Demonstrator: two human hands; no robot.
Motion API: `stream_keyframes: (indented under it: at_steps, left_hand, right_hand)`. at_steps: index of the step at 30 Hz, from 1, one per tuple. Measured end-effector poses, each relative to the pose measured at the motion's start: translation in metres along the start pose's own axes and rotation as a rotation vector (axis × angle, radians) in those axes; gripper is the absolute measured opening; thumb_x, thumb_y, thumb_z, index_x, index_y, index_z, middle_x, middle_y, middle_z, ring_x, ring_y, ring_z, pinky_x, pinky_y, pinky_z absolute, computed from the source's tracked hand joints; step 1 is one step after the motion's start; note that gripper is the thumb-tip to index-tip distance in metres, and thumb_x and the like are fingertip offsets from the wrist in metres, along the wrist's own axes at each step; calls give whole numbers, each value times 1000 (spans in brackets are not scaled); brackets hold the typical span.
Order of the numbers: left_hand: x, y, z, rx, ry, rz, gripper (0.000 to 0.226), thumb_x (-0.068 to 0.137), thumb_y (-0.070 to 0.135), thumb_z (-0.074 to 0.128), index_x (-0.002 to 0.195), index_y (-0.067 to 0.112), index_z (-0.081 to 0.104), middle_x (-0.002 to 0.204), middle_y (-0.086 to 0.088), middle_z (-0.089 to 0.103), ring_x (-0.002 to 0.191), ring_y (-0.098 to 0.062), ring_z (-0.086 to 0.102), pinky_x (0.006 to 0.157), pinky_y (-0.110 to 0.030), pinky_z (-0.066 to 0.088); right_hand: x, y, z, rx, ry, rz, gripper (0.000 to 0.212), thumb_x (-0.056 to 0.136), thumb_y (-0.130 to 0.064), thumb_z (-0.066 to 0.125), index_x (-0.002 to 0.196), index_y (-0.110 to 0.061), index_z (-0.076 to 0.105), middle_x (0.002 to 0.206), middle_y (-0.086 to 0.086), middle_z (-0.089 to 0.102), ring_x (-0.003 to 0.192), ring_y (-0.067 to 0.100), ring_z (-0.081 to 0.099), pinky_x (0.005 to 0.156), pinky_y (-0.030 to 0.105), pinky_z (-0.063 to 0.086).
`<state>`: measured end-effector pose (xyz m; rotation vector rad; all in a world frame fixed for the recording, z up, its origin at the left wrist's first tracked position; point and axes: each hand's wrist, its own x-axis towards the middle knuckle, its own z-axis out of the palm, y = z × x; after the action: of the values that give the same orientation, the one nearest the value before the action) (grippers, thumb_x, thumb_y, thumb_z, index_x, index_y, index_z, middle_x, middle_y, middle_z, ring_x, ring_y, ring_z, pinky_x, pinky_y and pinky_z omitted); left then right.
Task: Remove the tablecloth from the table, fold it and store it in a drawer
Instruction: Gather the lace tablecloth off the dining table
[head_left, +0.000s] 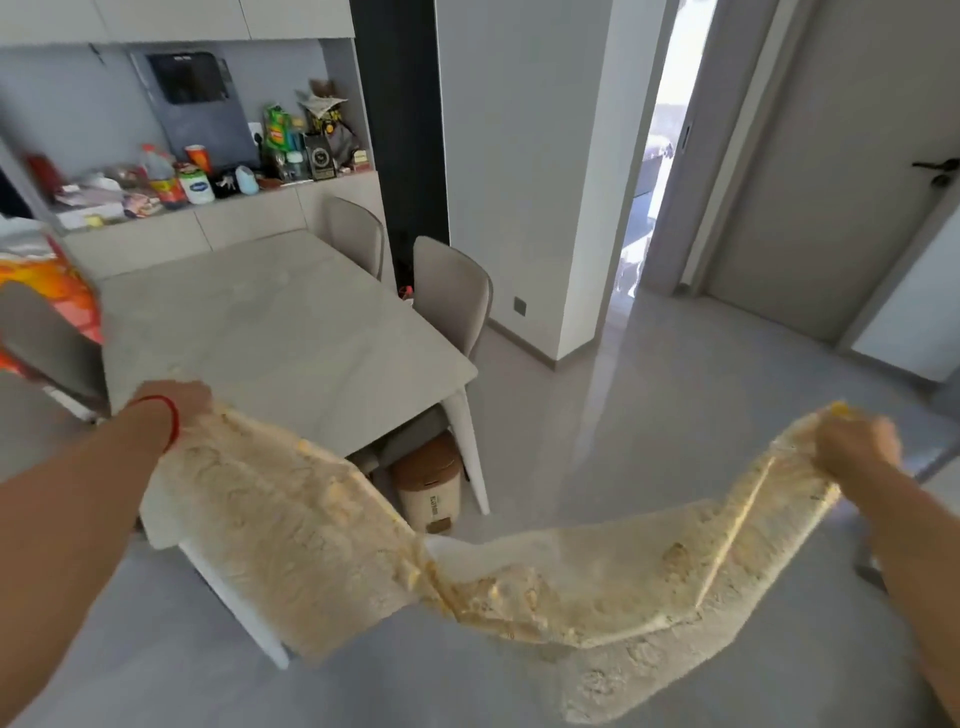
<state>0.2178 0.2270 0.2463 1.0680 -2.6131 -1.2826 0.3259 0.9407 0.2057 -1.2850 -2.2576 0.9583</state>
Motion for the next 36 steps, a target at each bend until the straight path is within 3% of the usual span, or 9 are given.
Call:
stream_keyframes:
  at_steps: [2,5,9,11,15,19,25,30,36]
  left_hand:
    - [-44,-2,27,170,20,20,50,92,27,67,130,-5,60,133,-23,59,120,-41,57,97,-42,45]
    - [-116,9,82,305,-145,184,54,83,40,71,118,0,64,119,-14,63,108,-36,62,88,-39,49]
    - [-185,26,148,288,-290,361,27,94,25,60,112,6,66,118,-16,67,115,-38,63,96,-41,50]
    - [-214,28,171,250,-331,427,23,95,23,57,113,9,60,116,-12,64,110,-33,62,95,-41,50]
    - [-261,25,200,61,-489,444,16,89,17,58,79,19,46,79,2,51,69,-13,49,62,-27,41]
    - [-288,18,216,-245,-631,288,16,88,21,70,95,6,68,87,-10,70,79,-22,68,75,-39,56]
    - [-300,11,215,-656,-789,-3,35,93,14,70,120,-7,67,110,-27,71,99,-37,67,88,-44,55]
    - [-300,5,207,-769,-882,-36,36,95,16,70,122,-7,67,108,-23,72,93,-31,70,77,-38,57]
    - [-292,-7,200,-750,-897,13,36,89,20,75,113,-7,70,94,-16,75,84,-27,71,69,-34,57]
  right_hand:
    - [-21,-5,18,28,-201,-92,33,98,-22,52,111,4,70,98,27,67,93,40,66,77,43,50]
    - [-60,-17,50,87,-442,-256,23,97,-12,50,101,0,69,91,30,72,67,31,64,66,39,52]
    - [-120,-35,68,128,-561,-483,32,99,-5,44,117,-7,70,107,19,75,89,36,70,85,47,58]
    - [-151,-44,66,144,-550,-597,30,102,-9,46,119,-11,71,111,14,76,99,37,70,90,46,56]
    - [-195,-50,67,191,-551,-811,24,105,-17,50,111,-11,73,96,11,78,86,34,70,78,43,56]
    - [-224,-42,67,222,-561,-917,24,105,-16,53,115,-13,75,93,7,79,79,28,71,75,40,56]
    - [-238,-25,63,224,-477,-980,23,103,-16,58,117,-16,77,90,6,72,79,23,66,73,35,53]
    - [-246,-20,60,135,-450,-1059,26,103,-18,58,122,-23,75,78,-2,56,65,17,53,59,30,42]
    - [-255,-16,54,139,-425,-1038,27,103,-19,58,124,-23,75,82,5,64,69,26,62,62,41,53]
